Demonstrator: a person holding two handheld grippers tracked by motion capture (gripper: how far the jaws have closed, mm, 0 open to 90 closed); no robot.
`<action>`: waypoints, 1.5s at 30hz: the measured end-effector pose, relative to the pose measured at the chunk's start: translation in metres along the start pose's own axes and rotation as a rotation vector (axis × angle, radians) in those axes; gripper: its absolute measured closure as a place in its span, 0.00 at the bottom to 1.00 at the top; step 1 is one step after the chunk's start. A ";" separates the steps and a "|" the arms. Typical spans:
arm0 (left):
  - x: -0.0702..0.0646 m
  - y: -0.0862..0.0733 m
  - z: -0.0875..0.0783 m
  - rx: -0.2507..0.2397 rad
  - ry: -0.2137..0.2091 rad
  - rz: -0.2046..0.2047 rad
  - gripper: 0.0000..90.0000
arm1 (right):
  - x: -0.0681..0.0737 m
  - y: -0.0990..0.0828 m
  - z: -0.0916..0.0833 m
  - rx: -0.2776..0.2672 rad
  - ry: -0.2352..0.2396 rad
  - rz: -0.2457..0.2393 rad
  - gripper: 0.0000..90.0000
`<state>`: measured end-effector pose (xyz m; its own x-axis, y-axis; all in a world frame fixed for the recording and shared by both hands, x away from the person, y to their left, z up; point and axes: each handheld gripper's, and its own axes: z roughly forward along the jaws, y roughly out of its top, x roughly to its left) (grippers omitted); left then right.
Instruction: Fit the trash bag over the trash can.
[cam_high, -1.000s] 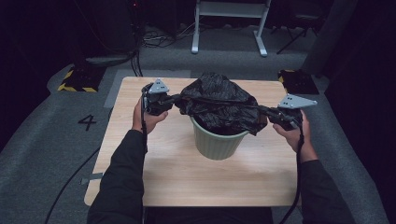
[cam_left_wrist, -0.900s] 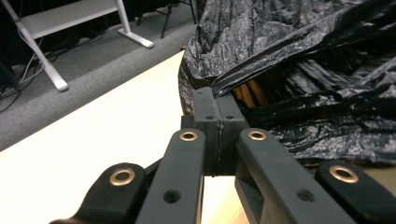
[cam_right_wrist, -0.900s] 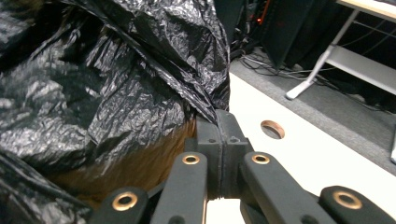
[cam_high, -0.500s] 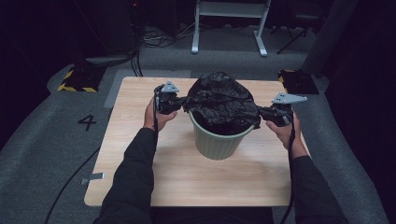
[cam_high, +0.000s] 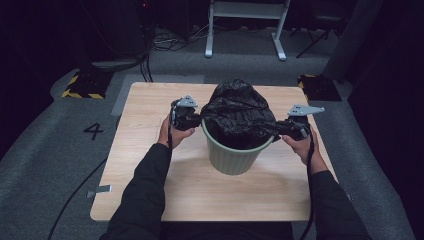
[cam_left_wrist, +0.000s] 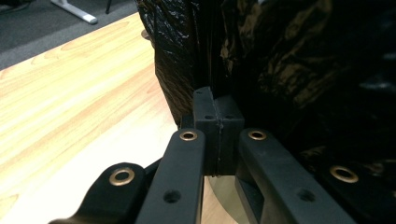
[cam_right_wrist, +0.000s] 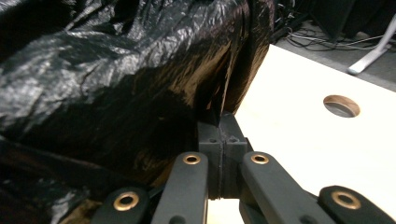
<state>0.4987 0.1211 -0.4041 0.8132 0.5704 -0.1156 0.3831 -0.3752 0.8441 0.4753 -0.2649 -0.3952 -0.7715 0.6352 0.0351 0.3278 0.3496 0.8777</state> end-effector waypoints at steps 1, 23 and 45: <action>-0.001 -0.001 -0.001 -0.002 0.006 -0.003 1.00 | 0.000 0.000 0.000 0.000 0.000 0.000 1.00; -0.033 -0.002 -0.118 -0.284 0.180 -0.004 0.18 | 0.003 0.009 -0.022 -0.030 -0.089 -0.017 1.00; -0.136 0.038 -0.061 -0.197 -0.099 0.283 0.30 | 0.009 0.014 -0.019 -0.010 -0.072 -0.024 1.00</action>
<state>0.3758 0.0735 -0.3244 0.9172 0.3869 0.0953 0.0526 -0.3545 0.9336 0.4626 -0.2677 -0.3738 -0.7374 0.6752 -0.0200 0.3044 0.3586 0.8825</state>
